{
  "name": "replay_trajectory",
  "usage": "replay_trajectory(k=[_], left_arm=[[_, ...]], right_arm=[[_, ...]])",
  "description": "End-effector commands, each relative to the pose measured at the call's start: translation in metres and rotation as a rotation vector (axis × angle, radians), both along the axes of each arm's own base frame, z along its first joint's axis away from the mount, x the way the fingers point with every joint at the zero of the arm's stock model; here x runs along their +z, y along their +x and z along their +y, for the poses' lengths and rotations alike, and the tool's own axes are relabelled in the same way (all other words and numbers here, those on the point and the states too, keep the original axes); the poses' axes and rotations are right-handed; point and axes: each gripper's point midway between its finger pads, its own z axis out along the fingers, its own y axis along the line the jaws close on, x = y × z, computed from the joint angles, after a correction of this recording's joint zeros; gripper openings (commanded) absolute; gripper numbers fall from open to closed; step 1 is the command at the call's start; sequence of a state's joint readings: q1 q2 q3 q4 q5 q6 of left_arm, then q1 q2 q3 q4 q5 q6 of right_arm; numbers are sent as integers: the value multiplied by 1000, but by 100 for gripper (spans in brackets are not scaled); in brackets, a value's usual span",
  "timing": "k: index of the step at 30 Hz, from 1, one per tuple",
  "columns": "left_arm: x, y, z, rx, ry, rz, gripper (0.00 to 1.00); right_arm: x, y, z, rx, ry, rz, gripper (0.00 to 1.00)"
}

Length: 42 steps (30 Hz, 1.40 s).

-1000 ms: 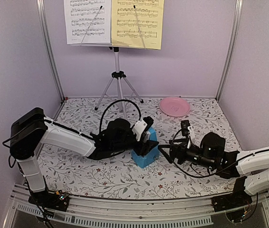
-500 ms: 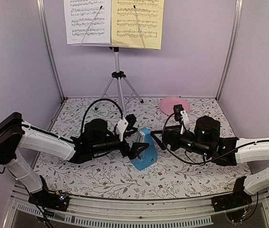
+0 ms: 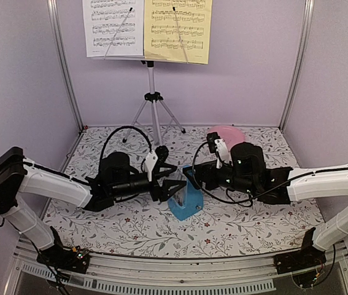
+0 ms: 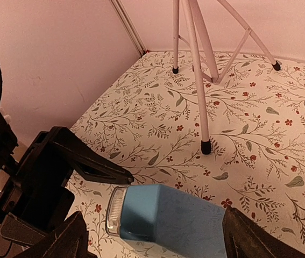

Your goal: Set up the instrument practice props

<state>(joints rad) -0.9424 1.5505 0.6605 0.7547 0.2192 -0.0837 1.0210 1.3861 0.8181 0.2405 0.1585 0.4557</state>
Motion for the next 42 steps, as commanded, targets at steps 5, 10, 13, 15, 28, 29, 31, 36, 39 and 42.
replay_trajectory(k=[5, 10, 13, 15, 28, 29, 31, 36, 39, 42], left_arm=[[11, 7, -10, -29, -35, -32, 66], [8, 9, -13, -33, -31, -26, 62], [8, 11, -14, -31, -31, -28, 58], [7, 12, -14, -25, -29, -28, 57], [2, 16, -17, -17, -22, -6, 48], [1, 16, -17, -18, -22, -5, 48], [1, 16, -18, -19, -22, -4, 46], [0, 15, -18, -20, -21, -1, 44], [0, 15, -16, -17, -21, -1, 42], [0, 14, -15, -17, -21, -2, 38]], right_arm=[[-20, 8, -2, -41, 2, 61, 82], [-22, 8, 0, -30, 39, 81, 76], [-18, 7, -3, -35, 66, 81, 75], [-12, 7, -5, -35, 90, 74, 74], [-1, 6, -11, -18, 164, 81, 64], [-2, 7, -9, -13, 163, 83, 64], [-3, 7, -5, -2, 161, 87, 64], [-6, 11, 1, 2, 145, 86, 64], [-13, 12, -1, -10, 127, 95, 62], [-19, 13, -4, -28, 118, 108, 60]])
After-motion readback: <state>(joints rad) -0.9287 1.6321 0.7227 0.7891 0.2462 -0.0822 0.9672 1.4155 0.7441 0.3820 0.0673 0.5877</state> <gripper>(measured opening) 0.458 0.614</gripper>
